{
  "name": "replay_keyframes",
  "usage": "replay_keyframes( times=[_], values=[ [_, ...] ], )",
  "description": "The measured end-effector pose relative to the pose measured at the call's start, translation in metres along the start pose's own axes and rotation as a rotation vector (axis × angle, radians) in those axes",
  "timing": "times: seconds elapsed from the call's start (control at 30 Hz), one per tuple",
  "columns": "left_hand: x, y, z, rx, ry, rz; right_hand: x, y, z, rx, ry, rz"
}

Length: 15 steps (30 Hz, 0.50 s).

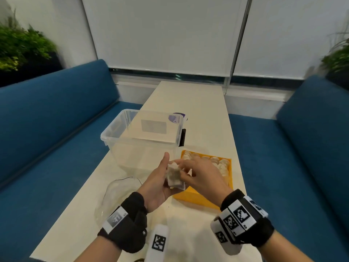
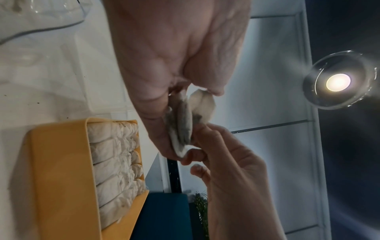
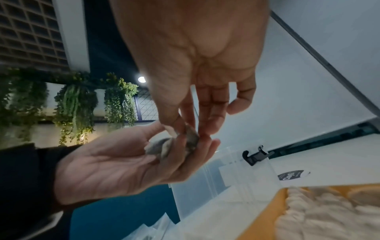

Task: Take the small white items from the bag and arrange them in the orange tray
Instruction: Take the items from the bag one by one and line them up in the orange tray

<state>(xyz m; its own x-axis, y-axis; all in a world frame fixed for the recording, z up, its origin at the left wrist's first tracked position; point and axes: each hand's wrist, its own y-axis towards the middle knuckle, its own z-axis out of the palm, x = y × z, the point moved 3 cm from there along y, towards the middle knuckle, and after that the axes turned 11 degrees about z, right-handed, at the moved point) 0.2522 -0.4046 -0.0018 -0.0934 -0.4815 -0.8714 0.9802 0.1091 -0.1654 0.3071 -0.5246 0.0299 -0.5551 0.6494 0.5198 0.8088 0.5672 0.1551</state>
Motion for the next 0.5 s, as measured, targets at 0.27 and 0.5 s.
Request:
replay_keyframes(
  times=[0.27, 0.5],
  values=[
    [0.002, -0.002, -0.007, -0.013, 0.006, 0.081, -0.008, -0.002, -0.02, 0.02, 0.593, 0.306],
    [-0.006, -0.001, -0.006, -0.028, 0.209, 0.235, -0.008, 0.006, -0.037, 0.002, 0.428, 0.228]
  ],
)
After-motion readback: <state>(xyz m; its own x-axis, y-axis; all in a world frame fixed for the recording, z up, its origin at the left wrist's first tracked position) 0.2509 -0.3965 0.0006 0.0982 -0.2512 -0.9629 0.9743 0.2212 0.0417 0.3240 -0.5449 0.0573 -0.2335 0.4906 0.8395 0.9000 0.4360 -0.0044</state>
